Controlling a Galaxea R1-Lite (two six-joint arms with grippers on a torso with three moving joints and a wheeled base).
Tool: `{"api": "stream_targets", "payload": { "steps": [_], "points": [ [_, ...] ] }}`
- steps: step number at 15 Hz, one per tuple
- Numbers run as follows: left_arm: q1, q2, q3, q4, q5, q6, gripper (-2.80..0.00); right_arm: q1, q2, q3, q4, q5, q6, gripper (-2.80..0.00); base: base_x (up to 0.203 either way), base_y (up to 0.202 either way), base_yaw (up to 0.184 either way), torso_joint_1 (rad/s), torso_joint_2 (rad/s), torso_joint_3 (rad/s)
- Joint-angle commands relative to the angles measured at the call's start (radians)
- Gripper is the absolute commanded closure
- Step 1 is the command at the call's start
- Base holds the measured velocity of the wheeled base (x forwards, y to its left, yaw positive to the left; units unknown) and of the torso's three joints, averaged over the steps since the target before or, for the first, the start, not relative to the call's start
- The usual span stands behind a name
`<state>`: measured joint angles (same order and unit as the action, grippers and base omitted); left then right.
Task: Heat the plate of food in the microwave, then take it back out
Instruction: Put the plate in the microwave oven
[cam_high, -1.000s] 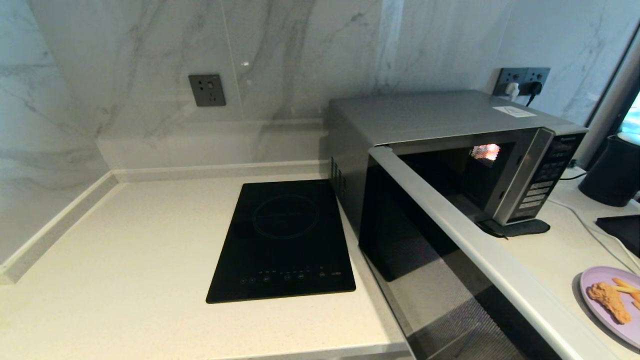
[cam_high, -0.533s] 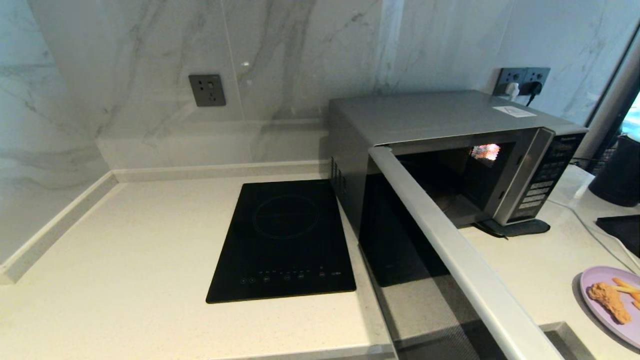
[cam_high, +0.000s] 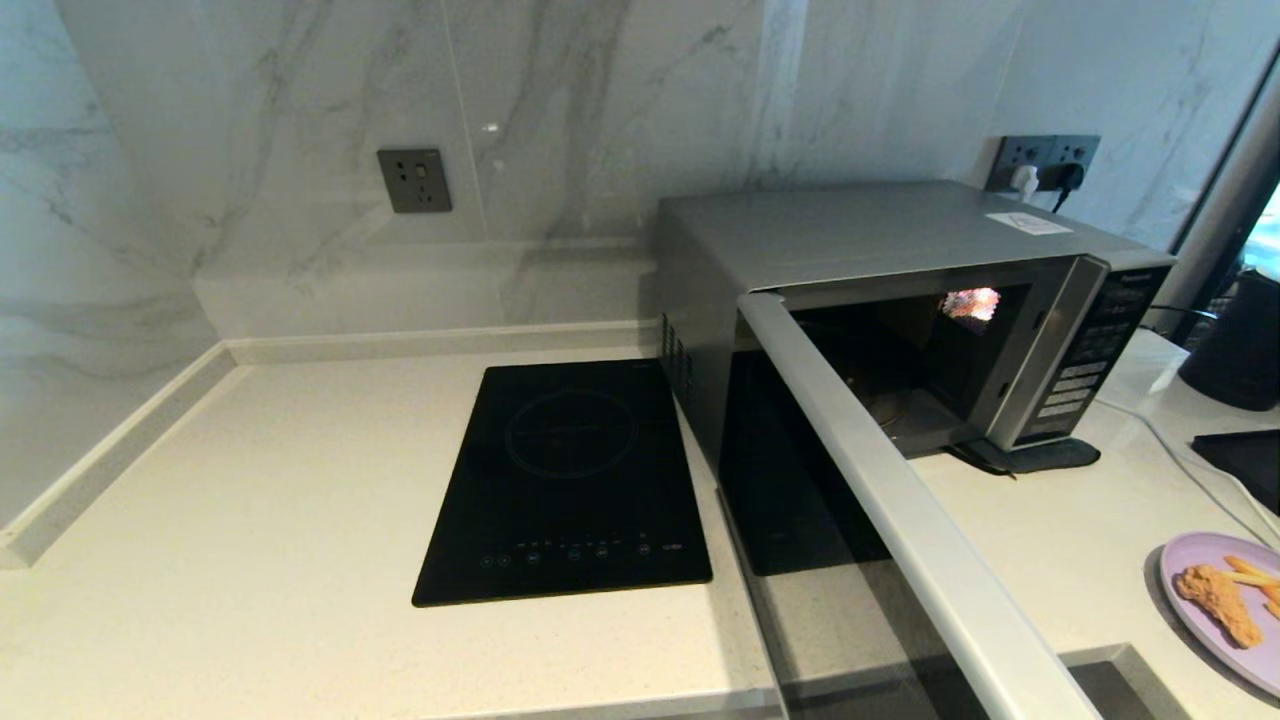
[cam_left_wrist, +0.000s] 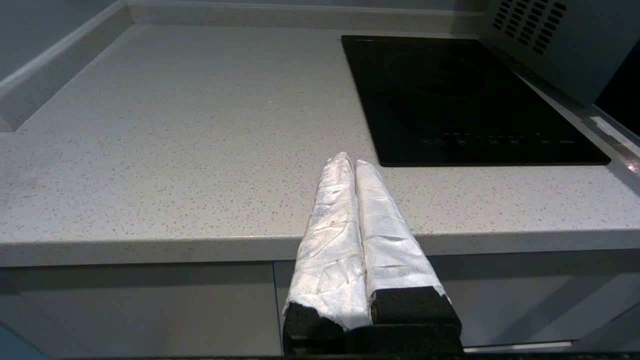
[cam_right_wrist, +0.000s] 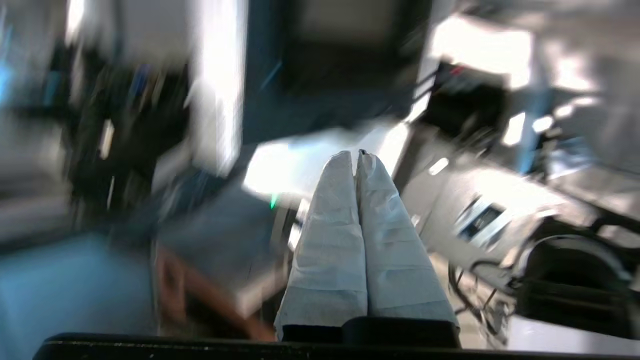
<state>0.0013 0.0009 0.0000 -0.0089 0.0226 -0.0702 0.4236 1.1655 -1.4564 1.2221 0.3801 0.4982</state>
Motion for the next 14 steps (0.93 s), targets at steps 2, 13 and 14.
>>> {"api": "stream_targets", "payload": {
  "steps": [2,13,14],
  "points": [
    [0.000,0.001,0.000,0.000,0.000,-0.001,0.00,-0.129,-0.010,0.080,-0.109,-0.372,0.104,0.00,0.000,0.000,0.000,0.000,0.00,0.000],
    [0.000,0.001,0.000,0.000,0.000,0.000,0.00,-0.893,0.094,0.499,-0.660,-0.504,0.154,0.00,0.000,0.000,0.000,0.000,0.00,0.000],
    [0.000,0.001,0.000,0.000,0.000,0.000,0.00,-0.924,0.121,0.520,-0.704,-0.479,0.145,0.00,0.000,0.000,0.000,0.000,0.00,0.000]
  ]
}}
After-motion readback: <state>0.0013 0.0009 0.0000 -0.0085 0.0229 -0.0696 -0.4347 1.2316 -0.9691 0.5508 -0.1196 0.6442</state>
